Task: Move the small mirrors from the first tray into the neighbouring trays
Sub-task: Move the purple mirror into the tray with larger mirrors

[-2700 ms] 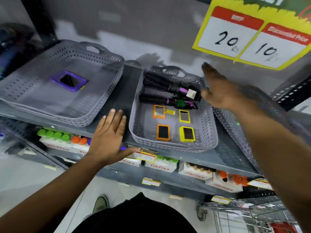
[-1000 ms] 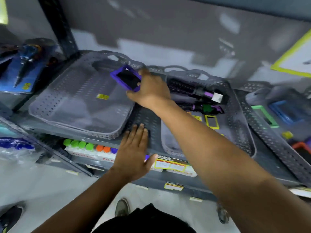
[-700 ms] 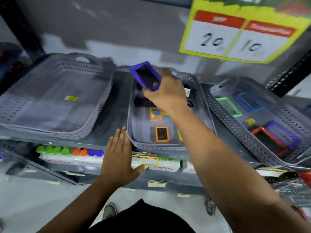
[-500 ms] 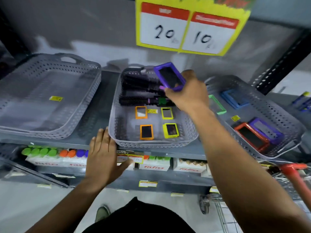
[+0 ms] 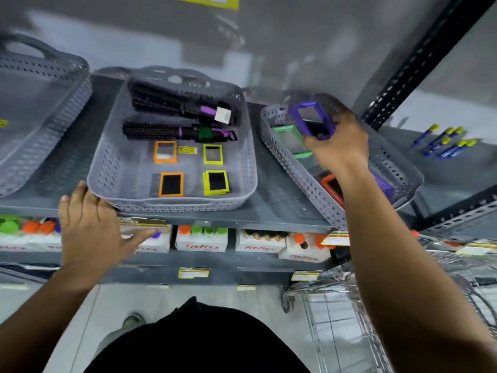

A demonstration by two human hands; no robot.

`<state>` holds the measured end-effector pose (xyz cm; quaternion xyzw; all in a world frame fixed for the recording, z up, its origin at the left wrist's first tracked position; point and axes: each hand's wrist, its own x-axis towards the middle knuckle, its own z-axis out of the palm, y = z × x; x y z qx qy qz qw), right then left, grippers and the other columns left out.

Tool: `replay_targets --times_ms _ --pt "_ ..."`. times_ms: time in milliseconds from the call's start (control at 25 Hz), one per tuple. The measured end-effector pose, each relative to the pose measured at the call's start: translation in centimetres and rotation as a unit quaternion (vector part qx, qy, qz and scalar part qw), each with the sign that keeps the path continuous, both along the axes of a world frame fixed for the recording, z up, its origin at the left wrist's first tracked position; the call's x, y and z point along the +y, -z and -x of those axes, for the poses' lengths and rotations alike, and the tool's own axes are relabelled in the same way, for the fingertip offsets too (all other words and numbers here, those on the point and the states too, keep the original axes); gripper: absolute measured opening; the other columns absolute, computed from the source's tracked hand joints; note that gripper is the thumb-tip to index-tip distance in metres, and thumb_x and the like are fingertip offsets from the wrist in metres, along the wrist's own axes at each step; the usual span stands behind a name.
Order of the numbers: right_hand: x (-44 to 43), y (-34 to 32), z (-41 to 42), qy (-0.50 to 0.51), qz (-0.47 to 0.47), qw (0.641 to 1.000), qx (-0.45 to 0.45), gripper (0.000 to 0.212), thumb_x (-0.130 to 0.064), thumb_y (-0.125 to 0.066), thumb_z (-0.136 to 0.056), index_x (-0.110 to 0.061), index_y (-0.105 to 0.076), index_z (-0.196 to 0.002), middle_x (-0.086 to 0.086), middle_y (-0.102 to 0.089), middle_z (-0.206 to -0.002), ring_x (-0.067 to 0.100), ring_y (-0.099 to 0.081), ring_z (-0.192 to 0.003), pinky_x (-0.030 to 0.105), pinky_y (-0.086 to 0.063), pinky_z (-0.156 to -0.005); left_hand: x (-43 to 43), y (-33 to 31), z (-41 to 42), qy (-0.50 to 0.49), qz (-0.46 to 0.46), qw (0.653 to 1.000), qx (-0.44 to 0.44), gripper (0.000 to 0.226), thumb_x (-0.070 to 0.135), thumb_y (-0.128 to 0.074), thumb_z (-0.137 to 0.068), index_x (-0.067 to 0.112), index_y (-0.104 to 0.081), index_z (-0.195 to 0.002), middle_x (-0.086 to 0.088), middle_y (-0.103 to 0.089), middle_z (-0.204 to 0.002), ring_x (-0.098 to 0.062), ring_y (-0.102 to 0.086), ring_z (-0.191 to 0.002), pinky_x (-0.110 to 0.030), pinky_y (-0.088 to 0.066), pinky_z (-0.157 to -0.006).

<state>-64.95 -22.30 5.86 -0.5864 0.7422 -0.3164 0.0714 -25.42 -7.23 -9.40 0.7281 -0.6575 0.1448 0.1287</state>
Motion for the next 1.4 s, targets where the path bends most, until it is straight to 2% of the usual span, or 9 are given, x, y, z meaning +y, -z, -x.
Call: replay_targets --times_ms 160,360,520,600,720,800,880,1120,1400 --pt "0.5 0.9 3.5 0.033 -0.05 0.998 0.015 0.061 -0.056 -0.069 -0.06 -0.02 -0.058 -0.108 0.002 -0.07 -0.096 0.026 -0.064 -0.094 0.033 -0.05 -0.078 0.0 -0.2 0.0 -0.007 -0.016 1.0 0.024 0.118 0.087 -0.056 -0.058 -0.007 -0.044 -0.128 -0.033 -0.046 -0.132 -0.05 -0.038 -0.128 -0.063 -0.025 -0.111" --pt "1.0 0.9 8.7 0.08 -0.135 0.985 0.077 0.052 -0.053 -0.071 -0.062 -0.014 -0.062 -0.094 0.012 -0.068 -0.09 0.033 -0.064 -0.085 0.033 -0.048 -0.072 0.6 -0.1 1.2 -0.016 -0.006 0.994 0.106 0.129 0.088 -0.051 -0.052 -0.007 -0.033 -0.138 -0.034 -0.037 -0.142 -0.049 -0.03 -0.135 -0.057 -0.012 -0.117" --pt "1.2 1.6 10.4 0.08 -0.22 0.963 0.136 0.05 -0.047 -0.073 -0.066 -0.007 -0.061 -0.094 0.019 -0.067 -0.09 0.033 -0.064 -0.075 0.033 -0.05 -0.063 2.4 0.8 4.3 0.003 0.064 0.984 0.167 0.134 0.085 -0.053 -0.066 -0.014 -0.012 -0.146 -0.041 -0.012 -0.153 -0.047 -0.006 -0.148 -0.049 -0.002 -0.122" --pt "1.2 1.9 10.6 0.072 -0.245 0.954 0.154 0.048 -0.046 -0.073 -0.069 -0.005 -0.059 -0.091 0.016 -0.062 -0.081 0.027 -0.057 -0.066 0.029 -0.043 -0.057 3.2 0.9 6.1 0.043 0.088 0.985 0.145 0.132 0.079 -0.06 -0.069 -0.014 -0.008 -0.147 -0.044 -0.006 -0.151 -0.047 0.003 -0.148 -0.054 -0.002 -0.121" --pt "1.1 2.0 10.6 0.058 -0.267 0.946 0.173 0.047 -0.042 -0.074 -0.069 -0.005 -0.057 -0.091 0.013 -0.057 -0.077 0.029 -0.054 -0.07 0.031 -0.04 -0.062 3.5 -0.2 8.5 0.138 0.127 0.978 0.09 0.119 0.071 -0.059 -0.074 -0.012 -0.012 -0.145 -0.042 -0.008 -0.151 -0.045 0.003 -0.149 -0.055 -0.005 -0.121" --pt "1.0 1.9 11.0 0.052 -0.293 0.936 0.189 0.05 -0.036 -0.076 -0.068 -0.004 -0.054 -0.099 0.014 -0.056 -0.085 0.031 -0.053 -0.076 0.032 -0.039 -0.065 3.0 -1.8 10.4 0.196 0.113 0.971 0.073 0.111 0.069 -0.054 -0.078 -0.006 -0.012 -0.148 -0.03 0.0 -0.159 -0.041 0.004 -0.15 -0.052 -0.002 -0.122" --pt "0.9 1.7 11.5 0.057 -0.308 0.927 0.207 0.052 -0.031 -0.076 -0.067 -0.004 -0.052 -0.105 0.018 -0.056 -0.096 0.036 -0.056 -0.089 0.036 -0.043 -0.071 2.2 -3.6 12.2 0.226 0.091 0.969 0.042 0.108 0.069 -0.052 -0.079 -0.003 -0.014 -0.15 -0.024 -0.004 -0.162 -0.039 0.003 -0.15 -0.05 0.0 -0.122" --pt "-0.4 3.0 13.9 0.059 -0.32 0.922 0.209 0.05 -0.027 -0.078 -0.065 -0.004 -0.059 -0.105 0.023 -0.062 -0.106 0.041 -0.06 -0.102 0.048 -0.052 -0.088 0.1 -7.2 16.3 0.244 0.057 0.968 0.0 0.112 0.072 -0.055 -0.078 -0.005 -0.019 -0.15 -0.026 -0.017 -0.16 -0.041 -0.011 -0.149 -0.05 -0.006 -0.122" --pt "-2.1 5.1 17.1 0.067 -0.337 0.909 0.236 0.05 -0.034 -0.075 -0.052 -0.008 -0.061 -0.093 0.014 -0.058 -0.081 0.033 -0.055 -0.074 0.04 -0.052 -0.071 -1.1 -7.9 18.7 0.238 0.031 0.971 0.003 0.114 0.074 -0.054 -0.076 -0.006 -0.017 -0.149 -0.026 -0.017 -0.16 -0.041 -0.012 -0.149 -0.049 -0.005 -0.121"
